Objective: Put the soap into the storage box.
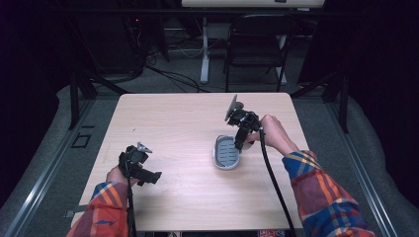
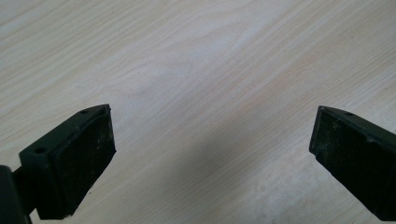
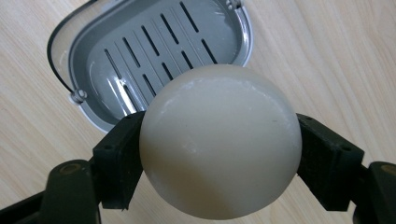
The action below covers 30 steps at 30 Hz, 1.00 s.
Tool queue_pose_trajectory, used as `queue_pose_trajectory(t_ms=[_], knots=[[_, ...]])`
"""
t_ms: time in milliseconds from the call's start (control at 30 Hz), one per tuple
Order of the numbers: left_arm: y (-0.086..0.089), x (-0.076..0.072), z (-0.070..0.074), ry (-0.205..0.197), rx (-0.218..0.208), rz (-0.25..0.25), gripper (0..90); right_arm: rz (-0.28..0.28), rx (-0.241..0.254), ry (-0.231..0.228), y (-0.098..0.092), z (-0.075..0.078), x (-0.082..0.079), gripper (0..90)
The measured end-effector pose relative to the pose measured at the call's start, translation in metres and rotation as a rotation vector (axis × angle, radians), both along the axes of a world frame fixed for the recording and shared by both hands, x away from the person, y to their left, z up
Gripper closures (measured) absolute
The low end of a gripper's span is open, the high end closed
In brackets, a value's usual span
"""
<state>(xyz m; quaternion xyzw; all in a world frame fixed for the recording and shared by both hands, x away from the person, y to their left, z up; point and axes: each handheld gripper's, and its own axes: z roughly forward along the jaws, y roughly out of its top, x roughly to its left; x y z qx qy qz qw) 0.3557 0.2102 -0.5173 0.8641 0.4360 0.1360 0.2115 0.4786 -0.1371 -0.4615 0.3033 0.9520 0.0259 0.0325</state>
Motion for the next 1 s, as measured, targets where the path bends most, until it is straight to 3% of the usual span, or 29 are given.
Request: queue_pose_trajectory(t_ms=[233,600,1000], knots=[[0.0,0.0,0.0,0.005,0.001,-0.003,0.2,0.014,0.025,0.006,0.014,-0.001,0.003,23.6],[0.0,0.0,0.0,0.008,0.001,-0.006,0.3,0.064,0.008,0.021,0.039,-0.01,0.003,23.5],[0.0,0.0,0.0,0.01,0.002,-0.009,0.3,0.08,0.019,0.032,0.047,-0.019,0.002,23.5]])
